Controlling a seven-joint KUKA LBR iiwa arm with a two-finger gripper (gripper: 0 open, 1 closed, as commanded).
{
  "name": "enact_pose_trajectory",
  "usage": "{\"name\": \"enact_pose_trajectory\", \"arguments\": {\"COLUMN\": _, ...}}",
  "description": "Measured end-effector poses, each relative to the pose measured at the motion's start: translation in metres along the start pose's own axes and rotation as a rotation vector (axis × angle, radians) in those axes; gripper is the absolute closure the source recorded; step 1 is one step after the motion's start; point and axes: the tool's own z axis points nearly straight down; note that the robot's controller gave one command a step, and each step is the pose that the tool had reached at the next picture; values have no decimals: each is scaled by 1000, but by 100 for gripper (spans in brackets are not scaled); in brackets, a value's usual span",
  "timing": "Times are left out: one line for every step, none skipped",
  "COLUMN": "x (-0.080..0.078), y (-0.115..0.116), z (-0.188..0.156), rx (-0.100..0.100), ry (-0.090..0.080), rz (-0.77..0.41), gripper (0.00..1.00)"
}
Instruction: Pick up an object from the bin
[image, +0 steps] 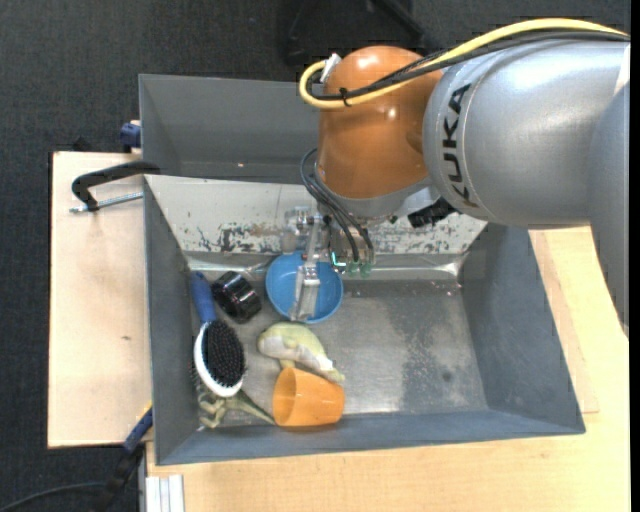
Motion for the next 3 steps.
{"name": "enact_pose_trajectory", "arguments": {"x": 18, "y": -41, "z": 142, "rx": 0, "ry": 3, "rz": 204, "gripper": 0}}
{"name": "enact_pose_trajectory", "arguments": {"x": 18, "y": -39, "z": 140, "rx": -2, "ry": -3, "rz": 203, "gripper": 0}}
{"name": "enact_pose_trajectory", "arguments": {"x": 17, "y": -38, "z": 139, "rx": -2, "ry": -6, "rz": 202, "gripper": 0}}
